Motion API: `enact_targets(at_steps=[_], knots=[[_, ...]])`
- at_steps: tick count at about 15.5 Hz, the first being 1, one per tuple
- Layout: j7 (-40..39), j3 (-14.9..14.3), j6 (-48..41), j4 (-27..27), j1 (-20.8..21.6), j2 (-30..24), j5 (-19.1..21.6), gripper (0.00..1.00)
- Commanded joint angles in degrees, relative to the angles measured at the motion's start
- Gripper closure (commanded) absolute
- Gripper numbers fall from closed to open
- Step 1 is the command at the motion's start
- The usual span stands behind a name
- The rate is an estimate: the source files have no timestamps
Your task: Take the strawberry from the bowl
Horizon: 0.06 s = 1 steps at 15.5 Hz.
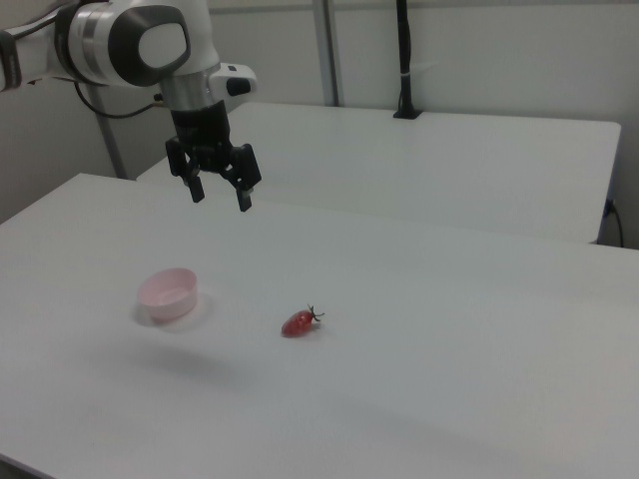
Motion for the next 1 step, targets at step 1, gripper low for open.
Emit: enact_targets(at_steps=[1], knots=[[0.67,0.90,-0.73,-0.89,-1.07,-1.00,0.00,0.00]])
